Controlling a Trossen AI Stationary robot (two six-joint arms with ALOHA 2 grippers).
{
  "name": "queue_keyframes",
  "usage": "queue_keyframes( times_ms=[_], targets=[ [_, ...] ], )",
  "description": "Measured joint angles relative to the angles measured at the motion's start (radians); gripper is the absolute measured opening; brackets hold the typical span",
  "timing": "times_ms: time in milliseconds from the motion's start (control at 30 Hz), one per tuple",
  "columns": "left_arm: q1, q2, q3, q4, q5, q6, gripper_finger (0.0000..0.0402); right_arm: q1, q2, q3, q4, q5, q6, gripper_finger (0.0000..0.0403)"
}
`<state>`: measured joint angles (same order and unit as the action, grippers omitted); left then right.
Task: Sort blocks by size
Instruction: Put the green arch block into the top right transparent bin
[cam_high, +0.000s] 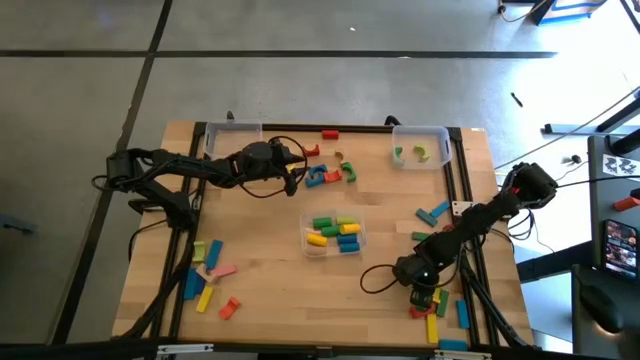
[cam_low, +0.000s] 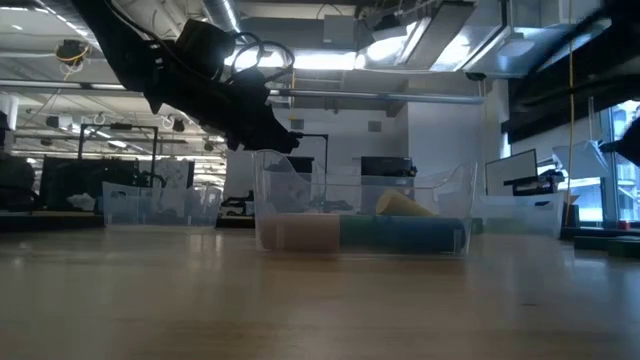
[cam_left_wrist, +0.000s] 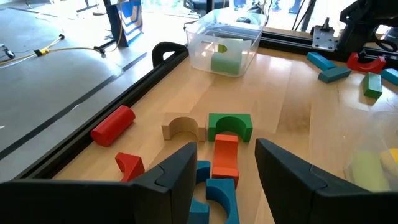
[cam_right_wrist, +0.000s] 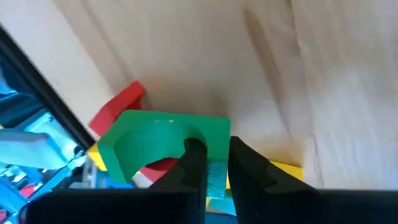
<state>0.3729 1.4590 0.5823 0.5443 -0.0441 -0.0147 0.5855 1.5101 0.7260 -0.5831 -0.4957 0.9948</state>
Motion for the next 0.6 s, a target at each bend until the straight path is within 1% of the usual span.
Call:
queue_keyframes(
  times_ms=[100,300,433,600],
  targets=[
    [0.000,0.000,0.000,-0.001,0.000,0.000,0.0159,-0.035,0.000,0.027,-0.015,-0.004,-0.037,0.0039],
    [0.000,0.000,0.000,0.000,0.000,0.000,0.0159,-0.099,-0.001,0.094,-0.120,0.020,-0.140,0.0045],
    [0.000,0.000,0.000,0.000,0.000,0.000,0.0159,-0.138,-0.001,0.148,-0.219,0.060,-0.235,0.0043],
    [0.000,0.000,0.000,0.000,0.000,0.000,0.0159,-0.198,-0.002,0.230,-0.377,0.149,-0.367,0.0043]
  ],
)
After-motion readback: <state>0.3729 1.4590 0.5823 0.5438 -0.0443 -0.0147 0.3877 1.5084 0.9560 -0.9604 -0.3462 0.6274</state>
